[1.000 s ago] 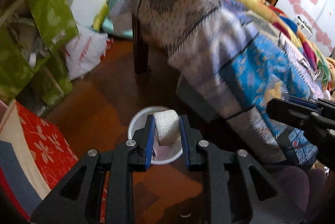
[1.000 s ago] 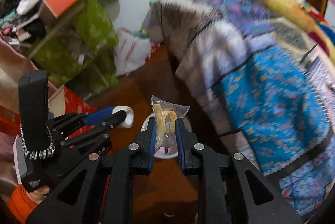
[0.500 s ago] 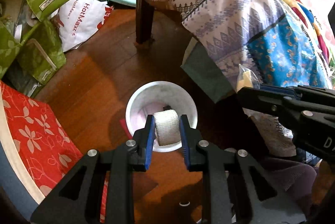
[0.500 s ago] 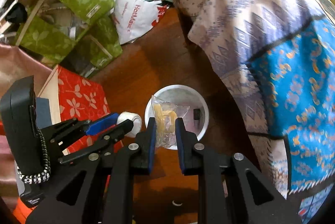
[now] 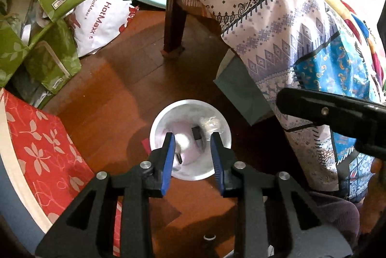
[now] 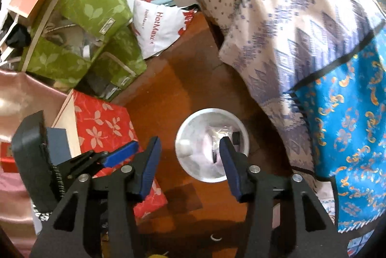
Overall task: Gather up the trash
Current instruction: 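Open both grippers to drop the tape roll and bag into the bin, then move both tools back over the items on the bed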
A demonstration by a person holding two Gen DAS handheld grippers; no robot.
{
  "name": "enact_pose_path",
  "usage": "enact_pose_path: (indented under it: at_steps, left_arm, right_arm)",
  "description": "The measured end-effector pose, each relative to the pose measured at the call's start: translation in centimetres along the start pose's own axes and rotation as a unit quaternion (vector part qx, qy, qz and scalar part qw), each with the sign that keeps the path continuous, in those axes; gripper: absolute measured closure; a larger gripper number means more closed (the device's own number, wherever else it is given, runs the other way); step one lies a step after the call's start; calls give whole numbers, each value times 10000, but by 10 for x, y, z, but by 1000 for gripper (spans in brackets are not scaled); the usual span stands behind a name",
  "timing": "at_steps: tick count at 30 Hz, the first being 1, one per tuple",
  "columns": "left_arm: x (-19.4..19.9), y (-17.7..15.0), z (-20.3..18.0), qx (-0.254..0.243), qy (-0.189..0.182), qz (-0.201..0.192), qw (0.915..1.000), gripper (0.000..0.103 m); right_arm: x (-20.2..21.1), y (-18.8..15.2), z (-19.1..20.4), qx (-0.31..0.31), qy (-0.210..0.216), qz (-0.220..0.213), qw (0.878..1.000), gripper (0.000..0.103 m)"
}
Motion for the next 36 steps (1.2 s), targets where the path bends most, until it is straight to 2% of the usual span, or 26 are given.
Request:
enact_pose_path:
  at_steps: [11,20,26,33,36]
  left_arm:
    - [51,1,-5,-85,112,-375,9992,72]
    - [121,6,-29,-285,123,-1004,9945,72]
    - [173,8,-60,-534,66,-1482,9875,72]
    - [228,3,-110,-835,-117,-1976,9766,72]
    - [251,0,-134,-994,-182,-2201,9702,69]
  right_arm:
    - [40,-10,8,403,-328,-338,9981,56]
    - [109,-20,13,496,-374,-975,9933,56]
    - [164,-33,13,486,-452,-1518,9862,56]
    - [236,-51,4,462,-624,-2209,9722,56]
    - [268,-62,-6,405,-675,-2528,9643,56]
Point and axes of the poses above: each gripper's, at about its wrist camera, not at the fingertips, and x roughly against the way its jaws point, z to its left, y to its top, the point moved 6 cm from there along -x, roughly the way its jaws point, and after that the axes turned 1 degree about z, right-handed, at the moved point
